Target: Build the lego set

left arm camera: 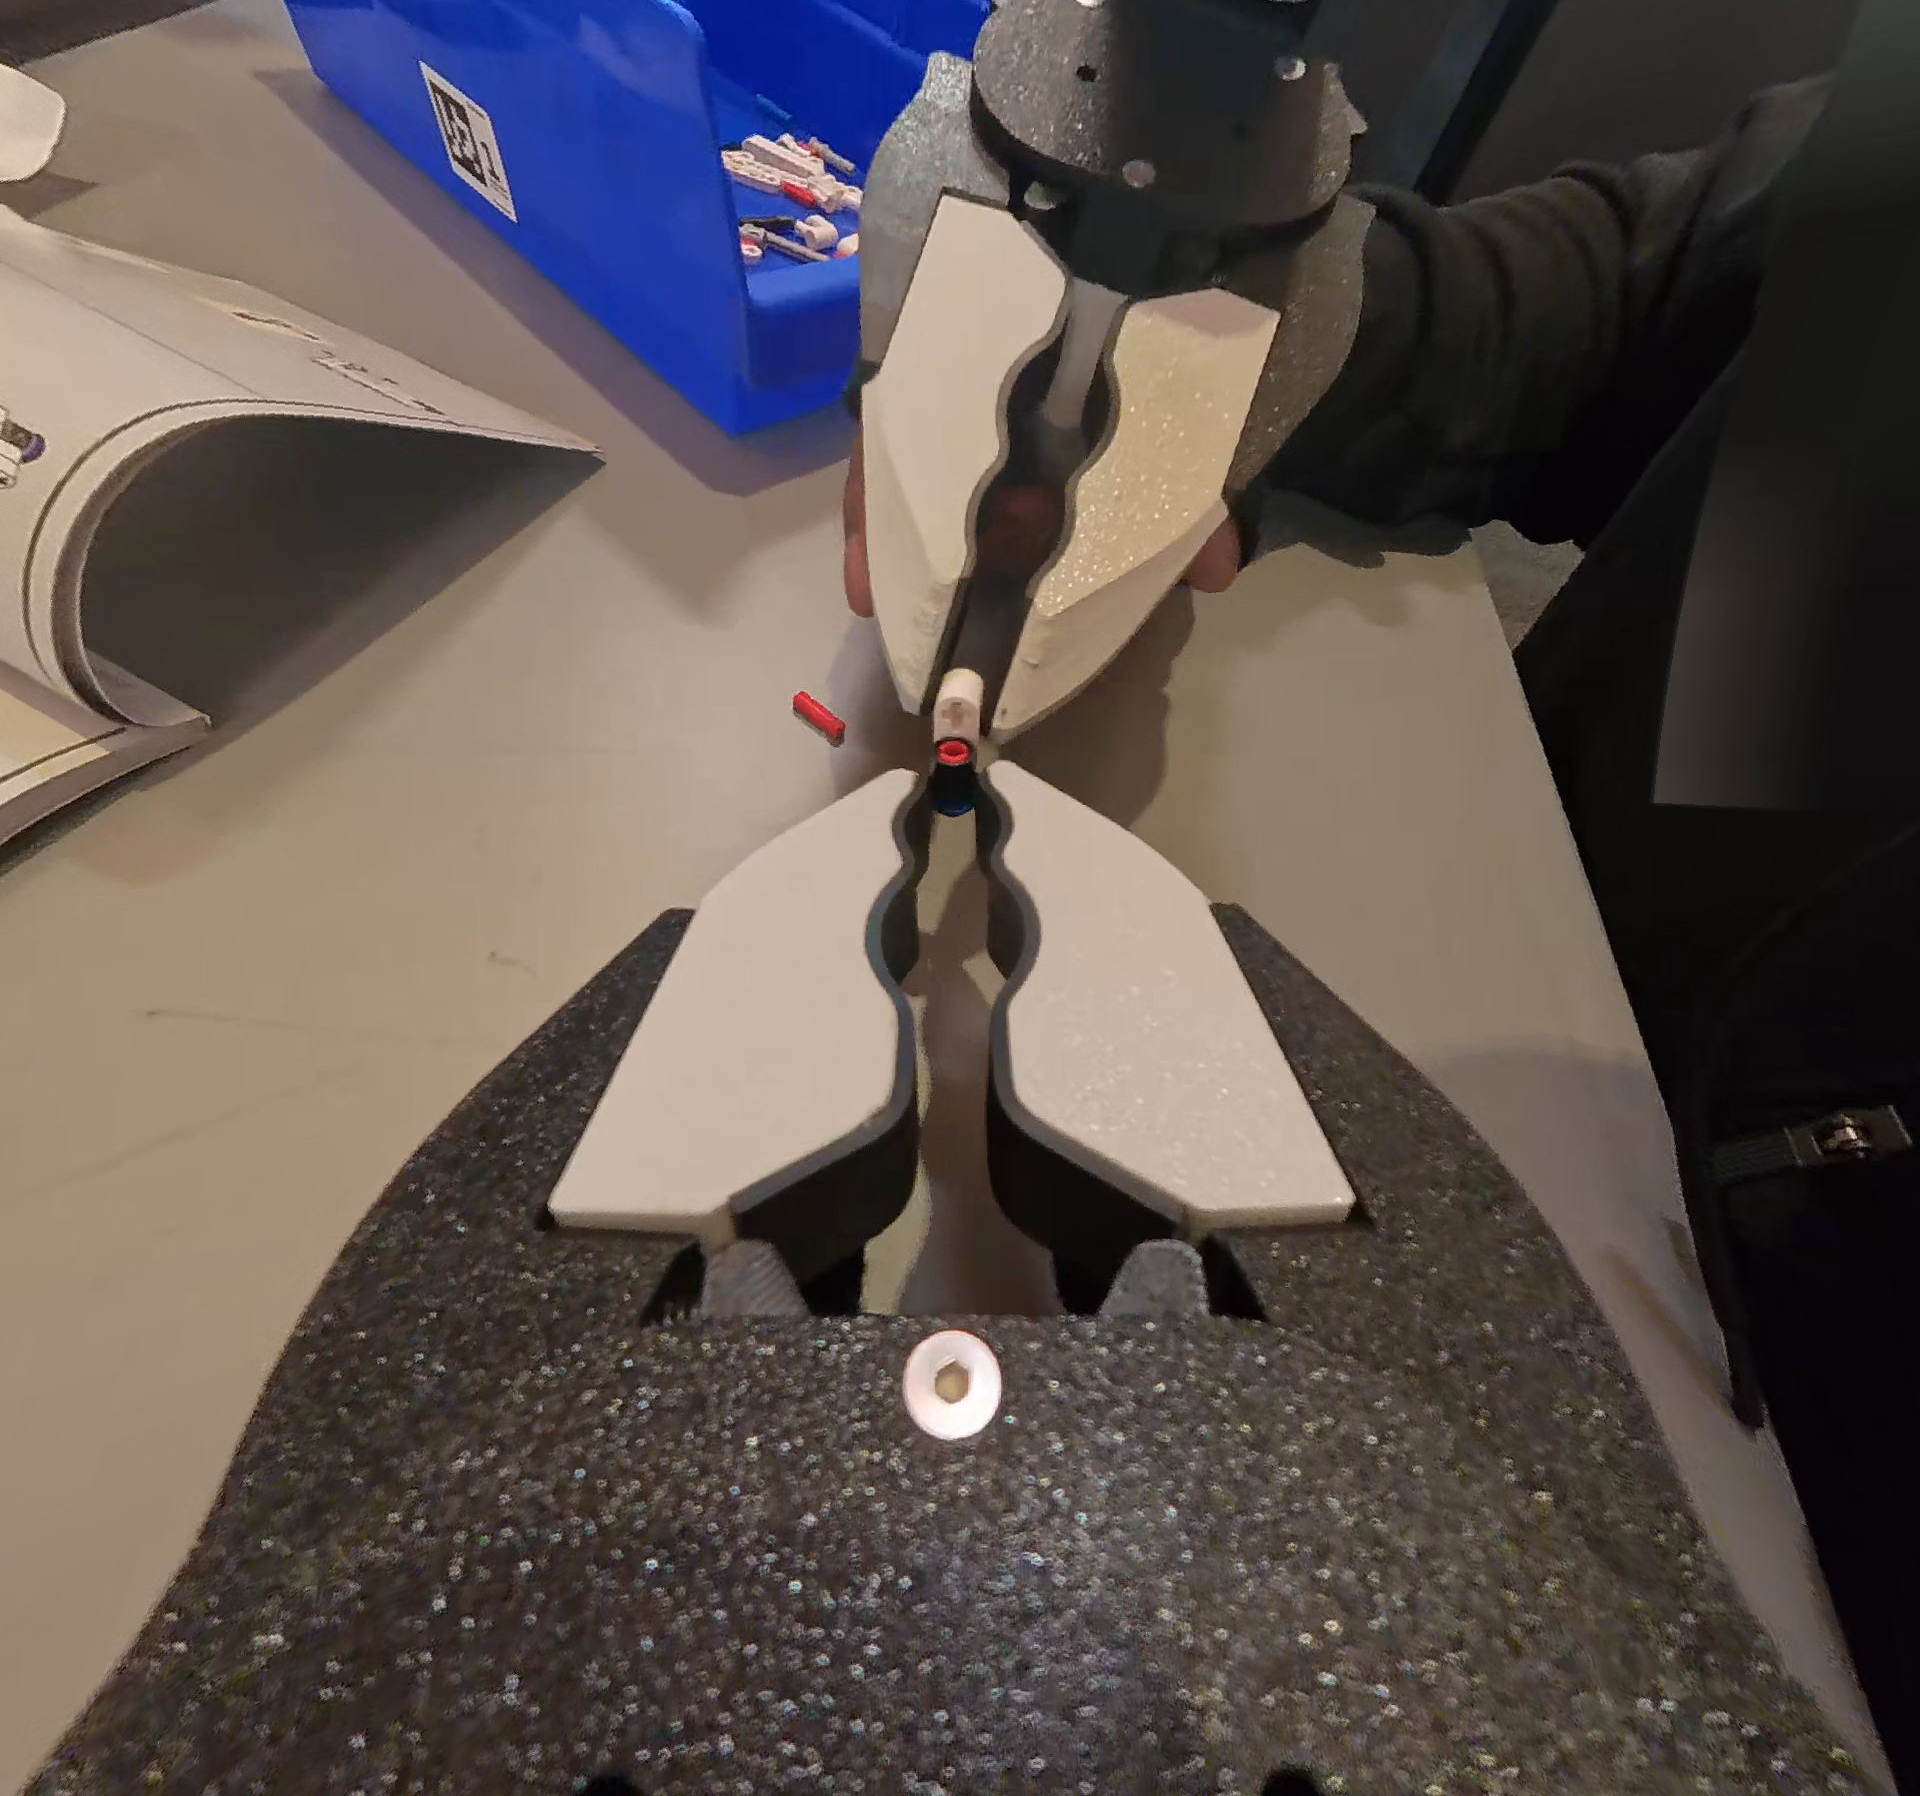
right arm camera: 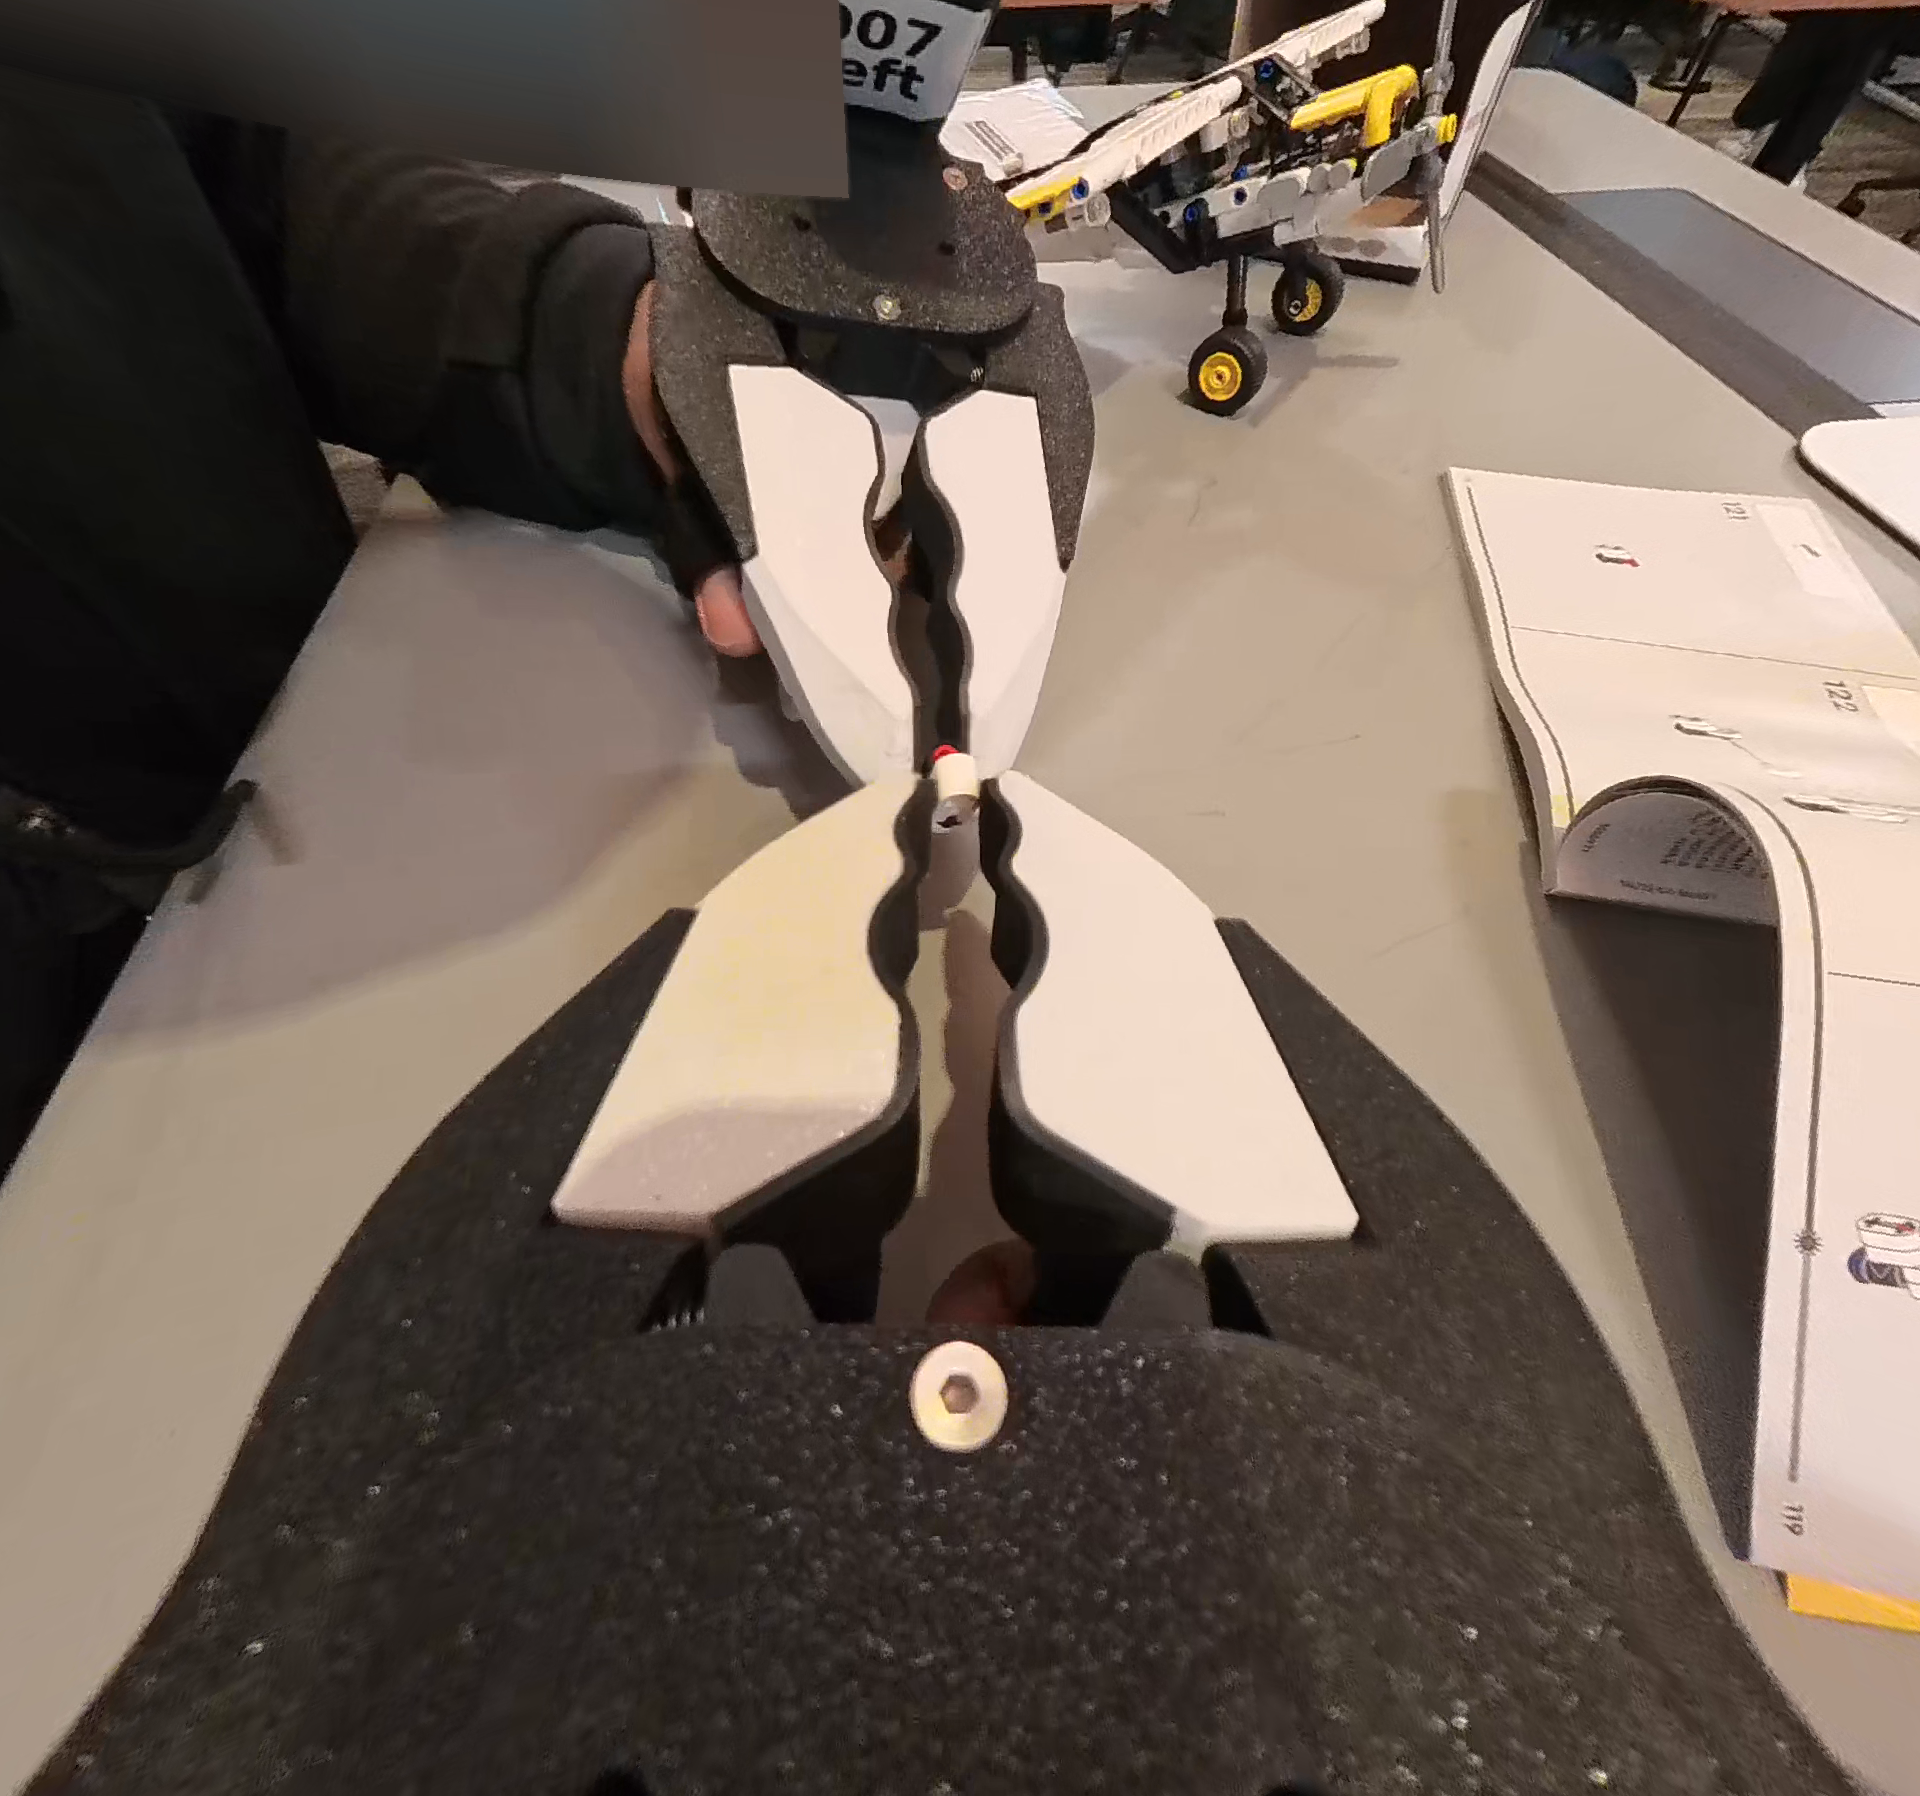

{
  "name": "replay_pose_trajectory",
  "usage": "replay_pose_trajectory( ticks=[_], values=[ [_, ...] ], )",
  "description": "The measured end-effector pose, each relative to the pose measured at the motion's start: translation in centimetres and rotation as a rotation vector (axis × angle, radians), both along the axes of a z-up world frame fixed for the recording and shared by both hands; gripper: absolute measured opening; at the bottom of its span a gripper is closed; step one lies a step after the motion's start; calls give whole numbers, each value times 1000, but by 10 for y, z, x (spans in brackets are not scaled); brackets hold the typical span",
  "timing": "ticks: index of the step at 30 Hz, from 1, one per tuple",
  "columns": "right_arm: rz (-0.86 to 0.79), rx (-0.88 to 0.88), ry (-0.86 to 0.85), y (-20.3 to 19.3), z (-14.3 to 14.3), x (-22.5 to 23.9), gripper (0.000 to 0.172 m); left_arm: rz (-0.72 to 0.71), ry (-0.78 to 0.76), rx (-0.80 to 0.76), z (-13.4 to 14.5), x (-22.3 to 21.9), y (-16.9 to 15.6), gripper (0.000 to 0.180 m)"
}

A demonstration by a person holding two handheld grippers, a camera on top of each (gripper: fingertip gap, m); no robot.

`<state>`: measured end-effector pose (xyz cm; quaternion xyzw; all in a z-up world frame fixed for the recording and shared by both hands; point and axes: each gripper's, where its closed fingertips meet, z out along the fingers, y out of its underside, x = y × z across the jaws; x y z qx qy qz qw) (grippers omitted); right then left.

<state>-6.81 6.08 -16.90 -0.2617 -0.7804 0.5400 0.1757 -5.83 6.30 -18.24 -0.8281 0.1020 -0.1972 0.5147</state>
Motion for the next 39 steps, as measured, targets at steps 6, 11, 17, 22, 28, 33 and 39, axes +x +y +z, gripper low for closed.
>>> replay_pose_trajectory(
  ticks=[6,11,17,22,28,33,39],
  values=[
    [-4,-140,-31,0,12,-1,7,7,-74,86,15,-3,1,9],
    [7,-187,-58,-1,14,-1,7,6,-79,123,20,-2,1,10],
    [15,-170,-71,-2,13,1,7,-13,-84,134,22,-1,0,10],
    [24,-147,-18,-3,15,2,11,8,-151,122,25,-4,0,7],
    [-65,39,240,6,17,-7,34,29,-414,97,35,-9,-1,7],
    [-106,163,447,5,24,-7,34,17,-532,58,36,-5,-1,7],
    [-94,176,488,2,26,-4,23,13,-584,30,35,-3,0,7]
  ],
)
